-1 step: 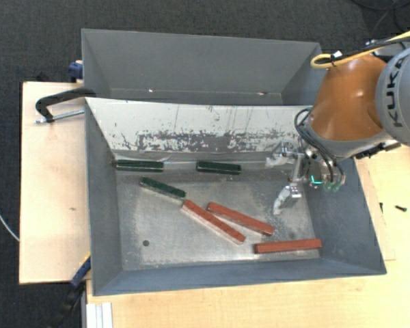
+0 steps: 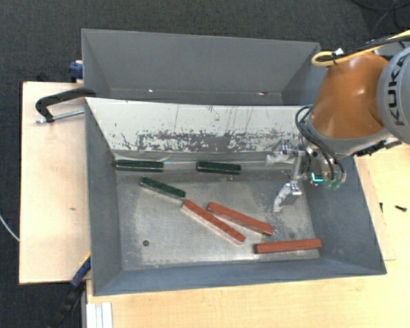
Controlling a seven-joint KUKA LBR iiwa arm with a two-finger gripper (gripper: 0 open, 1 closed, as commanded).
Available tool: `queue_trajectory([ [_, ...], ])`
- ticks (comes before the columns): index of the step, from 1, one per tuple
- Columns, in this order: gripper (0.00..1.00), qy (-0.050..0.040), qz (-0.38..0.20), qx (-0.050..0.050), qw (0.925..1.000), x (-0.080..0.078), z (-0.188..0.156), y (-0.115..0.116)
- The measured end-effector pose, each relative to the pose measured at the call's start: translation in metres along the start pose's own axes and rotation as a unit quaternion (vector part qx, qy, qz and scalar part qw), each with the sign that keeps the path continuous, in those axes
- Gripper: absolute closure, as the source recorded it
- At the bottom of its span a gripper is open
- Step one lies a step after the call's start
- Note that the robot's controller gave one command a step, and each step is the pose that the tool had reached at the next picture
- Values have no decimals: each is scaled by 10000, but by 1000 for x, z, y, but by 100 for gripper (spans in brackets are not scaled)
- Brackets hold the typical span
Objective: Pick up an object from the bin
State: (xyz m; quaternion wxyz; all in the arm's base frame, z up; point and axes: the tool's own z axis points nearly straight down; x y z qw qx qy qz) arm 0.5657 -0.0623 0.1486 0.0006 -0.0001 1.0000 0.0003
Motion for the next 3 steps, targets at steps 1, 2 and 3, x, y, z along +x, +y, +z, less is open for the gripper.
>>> queue_trajectory([
  [1, 100, -14, -1528, 4, 9883, 57, 73, 24],
  [2, 100, -14, -1529, 4, 9882, 57, 73, 24],
  [3, 100, -33, -1678, 4, 9858, 45, -76, 39],
])
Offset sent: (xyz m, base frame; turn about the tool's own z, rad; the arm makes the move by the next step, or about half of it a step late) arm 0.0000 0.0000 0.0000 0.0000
